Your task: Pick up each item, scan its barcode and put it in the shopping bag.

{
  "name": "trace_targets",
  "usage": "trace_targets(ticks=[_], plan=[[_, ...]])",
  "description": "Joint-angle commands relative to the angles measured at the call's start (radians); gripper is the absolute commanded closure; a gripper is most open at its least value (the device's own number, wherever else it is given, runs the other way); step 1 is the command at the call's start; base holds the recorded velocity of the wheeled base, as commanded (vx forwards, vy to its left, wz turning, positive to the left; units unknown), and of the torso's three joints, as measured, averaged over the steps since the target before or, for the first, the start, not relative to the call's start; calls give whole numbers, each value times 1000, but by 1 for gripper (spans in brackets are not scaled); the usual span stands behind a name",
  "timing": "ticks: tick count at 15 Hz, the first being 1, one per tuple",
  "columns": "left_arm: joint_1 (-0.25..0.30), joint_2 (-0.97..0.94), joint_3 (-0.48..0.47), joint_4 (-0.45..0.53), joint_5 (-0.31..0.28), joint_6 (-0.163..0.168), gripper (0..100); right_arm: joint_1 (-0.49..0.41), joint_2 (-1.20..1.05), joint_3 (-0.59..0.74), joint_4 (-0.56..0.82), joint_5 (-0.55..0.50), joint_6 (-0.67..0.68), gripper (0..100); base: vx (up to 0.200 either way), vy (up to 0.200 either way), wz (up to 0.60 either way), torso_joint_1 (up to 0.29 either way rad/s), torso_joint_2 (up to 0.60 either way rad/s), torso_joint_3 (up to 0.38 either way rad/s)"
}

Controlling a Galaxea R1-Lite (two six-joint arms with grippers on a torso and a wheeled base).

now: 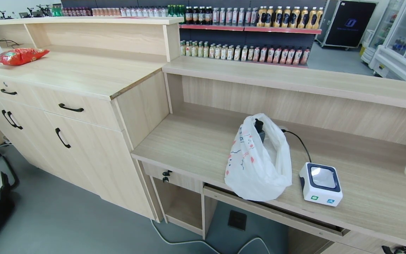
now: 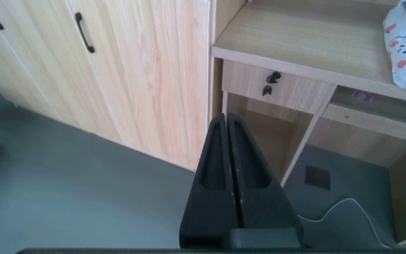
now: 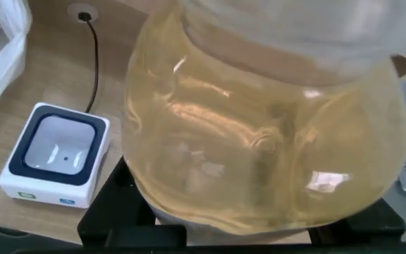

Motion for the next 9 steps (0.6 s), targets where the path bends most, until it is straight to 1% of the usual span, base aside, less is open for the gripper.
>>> trace_targets(ticks=[1, 4, 7, 8, 9], plan=[[0, 0, 0, 0, 0, -1, 100, 20, -7, 4, -7, 4, -2, 100, 0, 0, 600, -2, -2, 7], [0, 0, 0, 0, 0, -1, 100, 113, -8, -20, -8, -16, -8, 100, 0, 0, 600, 1, 1, 4], [0, 0, 0, 0, 0, 1, 100, 195, -2, -57, -10, -8, 1, 100, 0, 0, 600, 2, 2, 1], [0, 0, 0, 0, 0, -1, 100, 204, 1, -57, -1, 15, 8, 100, 0, 0, 600, 12, 2, 2], [0, 0, 0, 0, 0, -1, 100, 201, 26, -51, 11, 137, 24, 100, 0, 0, 0, 0, 0, 0]])
